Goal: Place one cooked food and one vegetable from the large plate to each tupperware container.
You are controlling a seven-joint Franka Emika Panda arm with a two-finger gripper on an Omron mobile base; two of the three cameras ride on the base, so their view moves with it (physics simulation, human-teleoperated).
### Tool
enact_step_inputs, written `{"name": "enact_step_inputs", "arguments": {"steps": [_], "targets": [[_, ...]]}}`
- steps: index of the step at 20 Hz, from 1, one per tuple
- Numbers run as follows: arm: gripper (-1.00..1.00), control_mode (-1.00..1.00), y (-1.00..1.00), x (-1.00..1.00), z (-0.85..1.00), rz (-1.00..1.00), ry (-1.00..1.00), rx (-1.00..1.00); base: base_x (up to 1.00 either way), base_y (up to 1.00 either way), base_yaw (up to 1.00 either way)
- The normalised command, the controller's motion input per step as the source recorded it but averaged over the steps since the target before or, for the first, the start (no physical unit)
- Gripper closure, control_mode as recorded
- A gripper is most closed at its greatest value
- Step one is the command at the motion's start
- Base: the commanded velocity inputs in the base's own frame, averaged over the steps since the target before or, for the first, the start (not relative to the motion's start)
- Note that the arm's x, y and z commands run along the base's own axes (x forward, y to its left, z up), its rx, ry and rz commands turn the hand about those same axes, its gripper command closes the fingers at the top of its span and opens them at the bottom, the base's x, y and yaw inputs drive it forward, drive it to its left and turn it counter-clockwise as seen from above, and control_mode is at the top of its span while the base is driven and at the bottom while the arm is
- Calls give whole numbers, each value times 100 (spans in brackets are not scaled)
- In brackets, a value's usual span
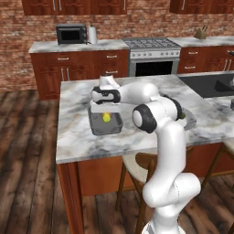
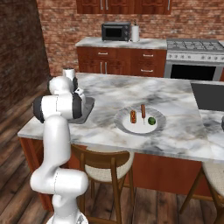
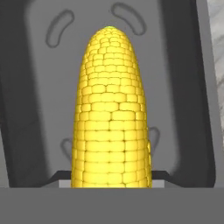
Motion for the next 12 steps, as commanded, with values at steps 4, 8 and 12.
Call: {"name": "enact_step_inputs", "arguments": {"steps": [4,8,12], "targets": [[100,-100,3,28,-11,5,0,0,0,0,0],[100,-100,11,39,-1,6,-1,0,0,0,0],[100,-100,17,19,-14,3,0,0,0,0,0]]}}
